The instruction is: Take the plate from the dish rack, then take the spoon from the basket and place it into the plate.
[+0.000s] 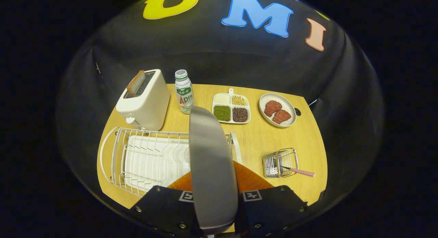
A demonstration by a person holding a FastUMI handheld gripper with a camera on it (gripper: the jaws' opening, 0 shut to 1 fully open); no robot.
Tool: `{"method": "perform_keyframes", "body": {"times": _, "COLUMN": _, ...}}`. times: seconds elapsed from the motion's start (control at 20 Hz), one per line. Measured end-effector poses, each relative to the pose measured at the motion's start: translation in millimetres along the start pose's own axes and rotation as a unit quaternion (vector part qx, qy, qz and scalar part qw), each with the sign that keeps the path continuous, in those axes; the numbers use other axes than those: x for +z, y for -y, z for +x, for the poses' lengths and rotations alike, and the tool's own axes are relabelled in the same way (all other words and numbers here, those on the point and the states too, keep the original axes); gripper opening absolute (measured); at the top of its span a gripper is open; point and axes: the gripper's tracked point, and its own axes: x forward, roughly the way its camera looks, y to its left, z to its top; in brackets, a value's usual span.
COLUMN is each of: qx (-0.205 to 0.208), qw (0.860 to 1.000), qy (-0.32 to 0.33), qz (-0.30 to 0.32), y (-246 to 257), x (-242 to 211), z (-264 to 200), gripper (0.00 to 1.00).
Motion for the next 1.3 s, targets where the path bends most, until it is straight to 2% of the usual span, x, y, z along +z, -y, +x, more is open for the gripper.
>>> {"method": "perform_keyframes", "body": {"times": 0.25, "qx": 0.033, "qw": 0.999, "qy": 0.004, "qz": 0.022, "y": 33, "x": -18, "z": -37, "gripper": 0.35}}
{"method": "perform_keyframes", "body": {"times": 0.4, "qx": 0.021, "qw": 0.999, "qy": 0.011, "qz": 0.031, "y": 65, "x": -31, "z": -57, "gripper": 0.35}}
{"method": "perform_keyframes", "body": {"times": 0.55, "qx": 0.031, "qw": 0.998, "qy": 0.015, "qz": 0.046, "y": 86, "x": -44, "z": -74, "gripper": 0.35}}
{"method": "perform_keyframes", "body": {"times": 0.65, "qx": 0.041, "qw": 0.997, "qy": 0.016, "qz": 0.055, "y": 99, "x": -56, "z": -76, "gripper": 0.35}}
{"method": "perform_keyframes", "body": {"times": 0.8, "qx": 0.090, "qw": 0.993, "qy": 0.004, "qz": 0.074, "y": 103, "x": -84, "z": -71, "gripper": 0.35}}
{"method": "perform_keyframes", "body": {"times": 1.05, "qx": 0.144, "qw": 0.985, "qy": -0.012, "qz": 0.094, "y": 113, "x": -125, "z": -65, "gripper": 0.35}}
{"method": "perform_keyframes", "body": {"times": 1.3, "qx": 0.169, "qw": 0.982, "qy": -0.014, "qz": 0.079, "y": 118, "x": -159, "z": -52, "gripper": 0.35}}
